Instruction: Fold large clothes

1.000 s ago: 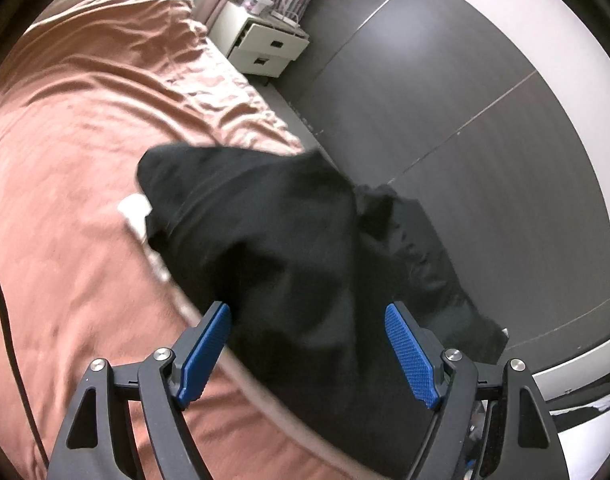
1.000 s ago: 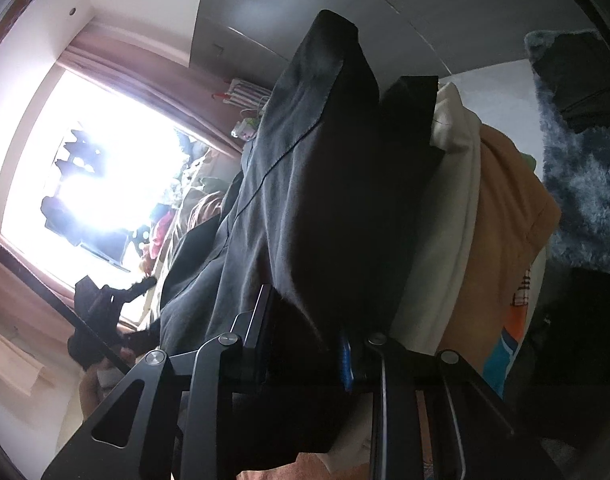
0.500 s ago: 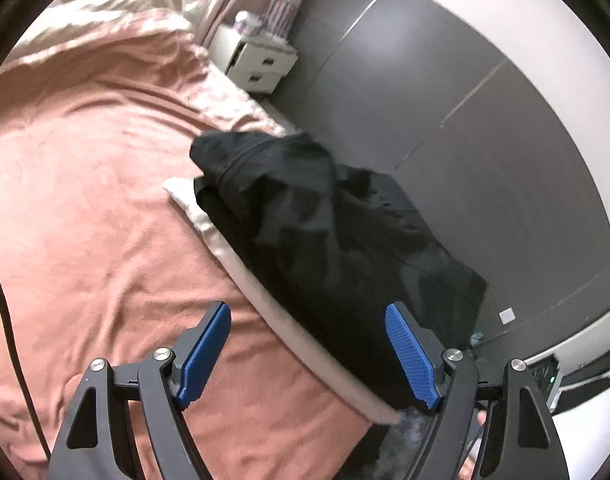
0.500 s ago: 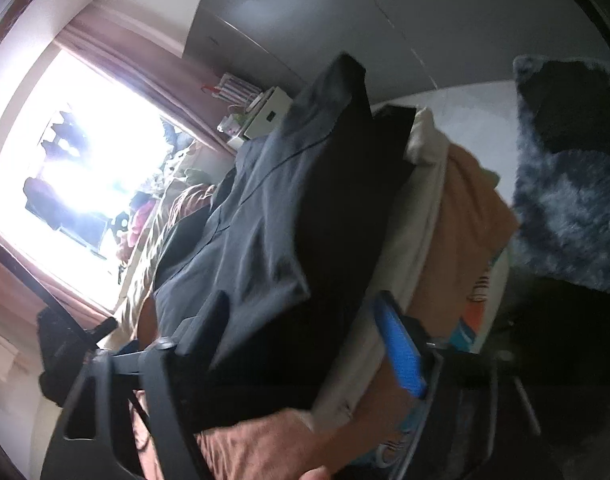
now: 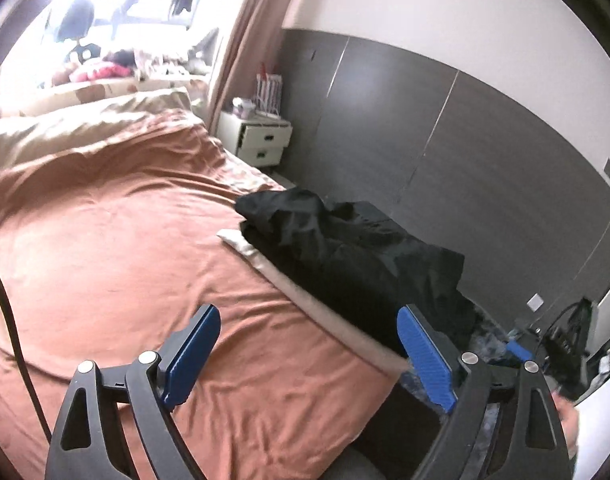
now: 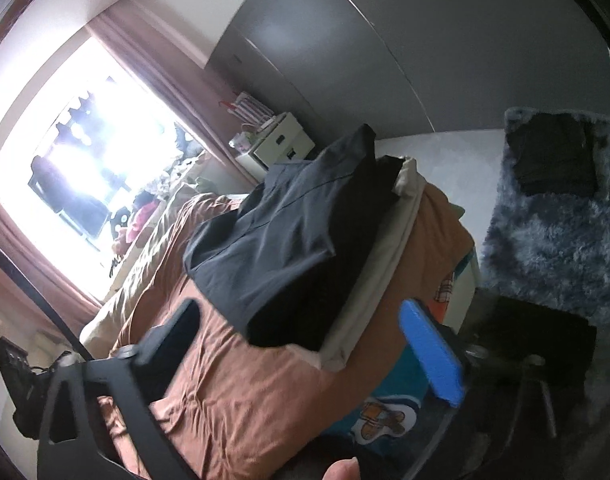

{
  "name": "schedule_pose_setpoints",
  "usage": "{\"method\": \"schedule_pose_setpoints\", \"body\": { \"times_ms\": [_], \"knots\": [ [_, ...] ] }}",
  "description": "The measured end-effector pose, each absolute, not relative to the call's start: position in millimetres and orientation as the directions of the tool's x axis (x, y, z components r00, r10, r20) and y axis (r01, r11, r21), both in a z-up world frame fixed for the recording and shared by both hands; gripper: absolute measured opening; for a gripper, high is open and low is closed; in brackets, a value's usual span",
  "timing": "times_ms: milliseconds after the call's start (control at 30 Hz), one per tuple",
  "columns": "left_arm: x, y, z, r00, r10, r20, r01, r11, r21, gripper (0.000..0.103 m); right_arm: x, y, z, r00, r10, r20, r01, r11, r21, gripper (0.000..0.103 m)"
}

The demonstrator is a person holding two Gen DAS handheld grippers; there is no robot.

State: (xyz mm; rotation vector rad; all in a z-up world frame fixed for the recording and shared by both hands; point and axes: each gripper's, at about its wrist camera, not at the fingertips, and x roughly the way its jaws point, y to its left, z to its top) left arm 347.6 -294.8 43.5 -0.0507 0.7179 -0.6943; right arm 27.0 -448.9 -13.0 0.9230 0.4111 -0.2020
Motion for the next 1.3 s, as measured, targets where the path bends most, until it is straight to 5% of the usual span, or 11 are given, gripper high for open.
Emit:
{"method": "schedule_pose_setpoints", "body": {
  "times_ms": [200, 300, 1300],
  "knots": [
    [300.0, -263.8, 60.9, 0.569, -0.590, -0.572, 0.566, 0.786, -0.248, 0.091, -7.5, -426.3, 15.4, 0.905, -0.018, -0.425, 0.322, 0.681, 0.657, 0.103],
    [272.3, -250.2, 68.3, 0.590, -0.590, -0.551, 0.577, 0.785, -0.223, 0.103, -26.8, -414.0, 29.6, 0.911, -0.022, -0.412, 0.300, 0.721, 0.624, 0.103],
    [65.3, -101.4, 48.6, 0.861, -0.336, -0.383, 0.337, 0.939, -0.066, 0.103, -128.3, -257.0, 47.8, 0.944, 0.049, -0.327, 0.086, 0.919, 0.384, 0.103]
  ]
}}
